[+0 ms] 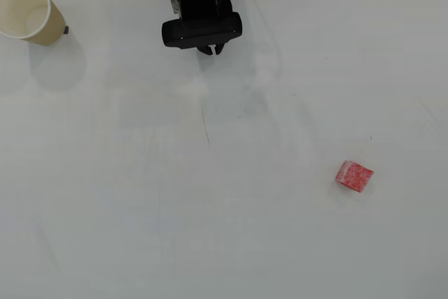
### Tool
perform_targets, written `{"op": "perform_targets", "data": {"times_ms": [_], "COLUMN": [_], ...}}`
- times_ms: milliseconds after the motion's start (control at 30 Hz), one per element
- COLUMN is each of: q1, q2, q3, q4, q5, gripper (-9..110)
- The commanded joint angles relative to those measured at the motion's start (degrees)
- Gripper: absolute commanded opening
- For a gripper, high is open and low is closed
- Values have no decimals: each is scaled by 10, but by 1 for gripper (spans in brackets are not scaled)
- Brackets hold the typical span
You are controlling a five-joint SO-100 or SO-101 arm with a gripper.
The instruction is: Pick up the cube and drop it in the cup.
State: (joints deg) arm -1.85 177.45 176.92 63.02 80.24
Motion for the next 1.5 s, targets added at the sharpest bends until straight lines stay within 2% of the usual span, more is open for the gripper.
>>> {"op": "perform_targets", "data": {"times_ms": [0, 400, 1000, 1467], "q1": [-4, 4, -4, -69], "q2": [22, 23, 25, 25], "q3": [19, 19, 19, 19], "q4": [2, -26, -342, -377], "q5": [3, -1, -3, -4], "gripper": [0, 0, 0, 0]}}
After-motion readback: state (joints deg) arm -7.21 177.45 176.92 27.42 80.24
